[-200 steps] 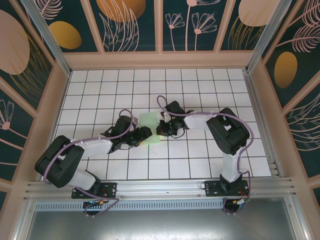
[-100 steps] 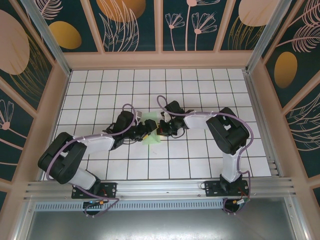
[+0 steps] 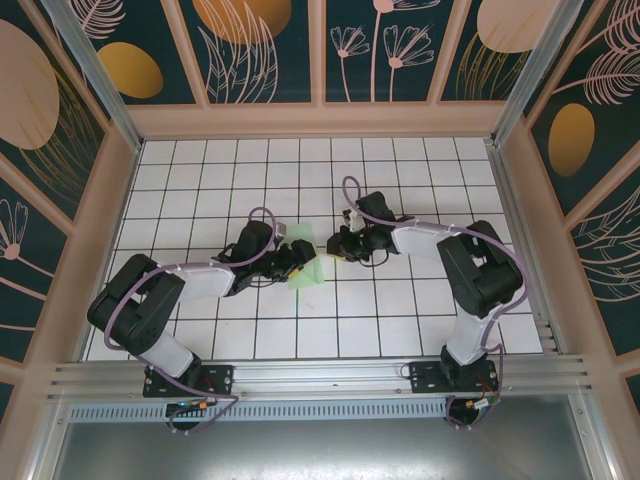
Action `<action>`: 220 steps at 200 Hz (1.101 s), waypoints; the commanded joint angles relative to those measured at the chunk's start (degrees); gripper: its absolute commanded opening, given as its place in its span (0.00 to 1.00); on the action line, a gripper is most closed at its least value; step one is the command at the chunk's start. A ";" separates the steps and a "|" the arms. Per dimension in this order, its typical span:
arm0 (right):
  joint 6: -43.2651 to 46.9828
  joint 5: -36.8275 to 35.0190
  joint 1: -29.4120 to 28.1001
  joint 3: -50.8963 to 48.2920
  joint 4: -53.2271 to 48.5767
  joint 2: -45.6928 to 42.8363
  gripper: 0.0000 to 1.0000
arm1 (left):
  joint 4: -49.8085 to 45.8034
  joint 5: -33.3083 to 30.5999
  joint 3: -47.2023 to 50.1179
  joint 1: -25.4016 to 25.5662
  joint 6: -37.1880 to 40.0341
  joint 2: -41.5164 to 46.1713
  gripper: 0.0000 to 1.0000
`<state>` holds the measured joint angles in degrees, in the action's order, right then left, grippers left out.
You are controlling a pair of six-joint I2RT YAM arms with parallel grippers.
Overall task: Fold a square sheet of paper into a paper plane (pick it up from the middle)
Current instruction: Fold the triangle a second time at the center of the table.
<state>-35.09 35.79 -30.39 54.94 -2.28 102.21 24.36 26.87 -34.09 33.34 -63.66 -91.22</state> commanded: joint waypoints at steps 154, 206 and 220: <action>5.38 9.47 -0.63 0.91 7.18 2.41 0.35 | 2.19 -4.03 -0.28 0.32 -0.94 -2.32 0.27; 5.90 9.91 -1.86 1.43 7.07 3.85 0.28 | 2.21 -3.76 -0.38 0.32 -0.91 -2.39 0.24; 6.10 10.19 -1.91 1.71 7.12 4.06 0.27 | 2.23 -3.76 -0.37 0.27 -0.85 -2.47 0.24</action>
<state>-30.52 43.92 -31.94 54.72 3.70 105.19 25.34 23.33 -34.15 33.34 -64.79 -93.06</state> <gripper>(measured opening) 0.278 0.242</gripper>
